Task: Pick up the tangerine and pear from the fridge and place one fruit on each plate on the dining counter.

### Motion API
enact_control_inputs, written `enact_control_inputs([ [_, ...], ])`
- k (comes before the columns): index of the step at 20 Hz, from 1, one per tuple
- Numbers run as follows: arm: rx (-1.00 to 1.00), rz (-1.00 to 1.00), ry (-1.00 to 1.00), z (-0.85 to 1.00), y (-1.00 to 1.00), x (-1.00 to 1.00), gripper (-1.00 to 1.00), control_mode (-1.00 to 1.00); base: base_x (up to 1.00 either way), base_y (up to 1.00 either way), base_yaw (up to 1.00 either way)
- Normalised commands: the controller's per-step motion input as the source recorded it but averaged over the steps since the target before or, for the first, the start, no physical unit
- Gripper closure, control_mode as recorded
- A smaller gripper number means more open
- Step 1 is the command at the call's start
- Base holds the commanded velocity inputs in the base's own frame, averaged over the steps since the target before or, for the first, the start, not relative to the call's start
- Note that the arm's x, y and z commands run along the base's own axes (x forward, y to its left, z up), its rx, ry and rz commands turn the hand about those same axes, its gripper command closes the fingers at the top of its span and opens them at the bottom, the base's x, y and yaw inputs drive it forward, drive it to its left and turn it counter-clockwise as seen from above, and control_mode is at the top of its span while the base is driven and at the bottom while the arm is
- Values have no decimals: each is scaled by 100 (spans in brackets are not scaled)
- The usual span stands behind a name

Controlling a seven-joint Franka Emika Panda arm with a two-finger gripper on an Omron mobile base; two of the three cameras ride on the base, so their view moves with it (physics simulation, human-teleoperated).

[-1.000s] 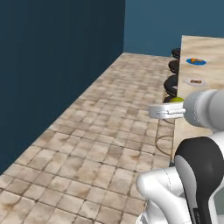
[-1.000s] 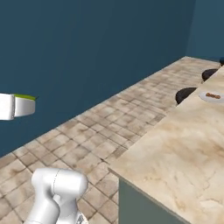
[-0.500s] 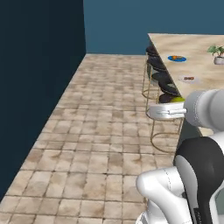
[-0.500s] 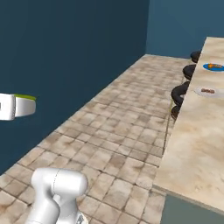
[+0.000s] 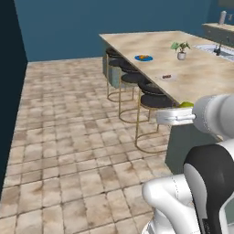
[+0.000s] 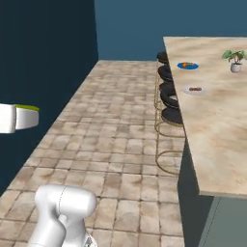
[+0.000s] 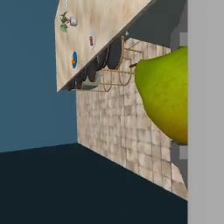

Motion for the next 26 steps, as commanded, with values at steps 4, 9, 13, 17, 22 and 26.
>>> enact_control_inputs([
  [4, 0, 0, 0, 0, 0, 0, 100, 100, 48, 63, -66],
  [9, 0, 0, 0, 0, 0, 0, 100, 100, 73, 62, -65],
  [13, 0, 0, 0, 0, 0, 0, 100, 100, 95, 68, -58],
  [17, 0, 0, 0, 0, 0, 0, 100, 100, 99, 86, -48],
  [22, 0, 0, 0, 0, 0, 0, 100, 100, 99, 97, -40],
  [26, 0, 0, 0, 0, 0, 0, 100, 100, 100, 99, -38],
])
